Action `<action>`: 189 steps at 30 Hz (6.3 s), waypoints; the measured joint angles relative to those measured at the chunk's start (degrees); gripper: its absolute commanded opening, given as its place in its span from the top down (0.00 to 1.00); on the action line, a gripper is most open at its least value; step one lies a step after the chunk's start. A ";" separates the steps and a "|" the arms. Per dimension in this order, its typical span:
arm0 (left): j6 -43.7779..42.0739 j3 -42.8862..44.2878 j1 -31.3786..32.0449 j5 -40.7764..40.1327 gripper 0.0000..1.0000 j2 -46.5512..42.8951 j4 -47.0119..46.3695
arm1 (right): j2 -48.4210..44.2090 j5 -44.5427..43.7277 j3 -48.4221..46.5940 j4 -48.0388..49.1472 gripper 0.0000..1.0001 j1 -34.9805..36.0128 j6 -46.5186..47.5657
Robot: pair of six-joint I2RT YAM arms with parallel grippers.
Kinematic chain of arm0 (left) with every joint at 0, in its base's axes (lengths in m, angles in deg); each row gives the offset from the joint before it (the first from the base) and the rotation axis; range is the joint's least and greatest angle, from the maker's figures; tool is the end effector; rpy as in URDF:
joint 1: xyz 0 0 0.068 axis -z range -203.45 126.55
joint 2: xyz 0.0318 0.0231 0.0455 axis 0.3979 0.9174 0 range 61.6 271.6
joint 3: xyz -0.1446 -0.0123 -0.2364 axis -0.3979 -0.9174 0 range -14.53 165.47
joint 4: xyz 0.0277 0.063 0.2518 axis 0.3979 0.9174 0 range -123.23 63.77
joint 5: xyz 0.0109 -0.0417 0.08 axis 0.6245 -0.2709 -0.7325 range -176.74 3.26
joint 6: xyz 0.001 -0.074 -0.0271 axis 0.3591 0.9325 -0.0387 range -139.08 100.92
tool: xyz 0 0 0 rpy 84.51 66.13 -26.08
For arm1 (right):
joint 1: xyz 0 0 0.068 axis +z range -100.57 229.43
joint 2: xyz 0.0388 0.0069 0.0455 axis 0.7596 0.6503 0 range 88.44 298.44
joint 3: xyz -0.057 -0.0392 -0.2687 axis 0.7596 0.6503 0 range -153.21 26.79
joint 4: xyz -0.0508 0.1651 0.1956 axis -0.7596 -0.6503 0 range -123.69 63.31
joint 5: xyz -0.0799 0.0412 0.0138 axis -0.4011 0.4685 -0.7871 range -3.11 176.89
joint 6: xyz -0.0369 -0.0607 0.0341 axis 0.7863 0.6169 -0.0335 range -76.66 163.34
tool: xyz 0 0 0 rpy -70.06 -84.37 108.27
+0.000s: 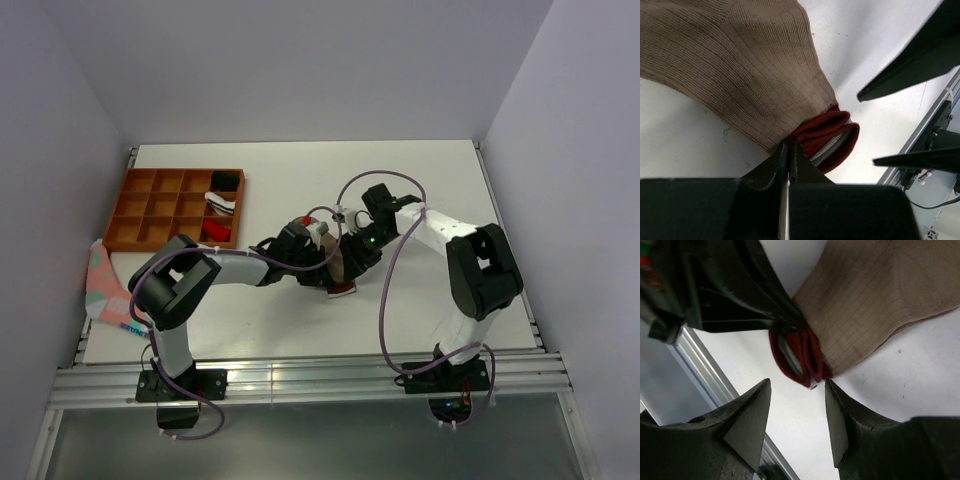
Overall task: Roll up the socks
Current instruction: Roll the sock at the center of the board.
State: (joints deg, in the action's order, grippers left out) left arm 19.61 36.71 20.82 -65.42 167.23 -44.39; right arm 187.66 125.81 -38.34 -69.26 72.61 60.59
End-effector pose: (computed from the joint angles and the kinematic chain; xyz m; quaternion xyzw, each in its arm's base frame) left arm 0.2572 -0.2852 0.1147 0.1172 0.8974 -0.3856 0.1798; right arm 0.2851 0.1683 0.1682 -0.3599 0.8654 0.3361 0.0923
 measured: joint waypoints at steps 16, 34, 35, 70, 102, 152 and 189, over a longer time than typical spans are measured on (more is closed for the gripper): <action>1.14 1.09 -0.11 0.42 1.00 0.87 0.37 | 3.06 -2.03 0.04 1.49 0.45 0.09 -1.16; 2.73 2.19 -0.15 0.31 1.00 1.66 1.16 | 5.79 -1.38 0.04 1.22 0.45 0.09 -1.03; 2.78 2.25 -0.17 0.31 1.00 1.70 1.16 | 5.77 -1.05 0.04 1.09 0.44 0.09 -0.81; 4.81 0.94 -0.22 0.31 0.99 2.05 -2.34 | 7.32 -2.86 0.02 -0.52 0.87 0.09 -0.48; -2.23 -20.04 7.41 -19.37 0.56 -15.15 -20.46 | 16.24 -9.53 -11.37 -10.75 0.95 2.95 -5.64; -3.23 -13.99 7.98 -17.88 1.00 -3.58 -25.03 | 17.25 -10.78 -13.20 -13.03 0.71 2.99 -5.79; 0.46 3.02 -3.26 5.95 1.00 -0.09 12.52 | -19.15 -12.39 11.45 5.14 0.56 -3.19 10.27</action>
State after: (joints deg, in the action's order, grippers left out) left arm 20.07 39.73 17.56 -59.48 167.14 -31.87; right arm 168.51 113.41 -26.88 -64.12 69.42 70.86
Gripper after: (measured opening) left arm 0.037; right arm 0.427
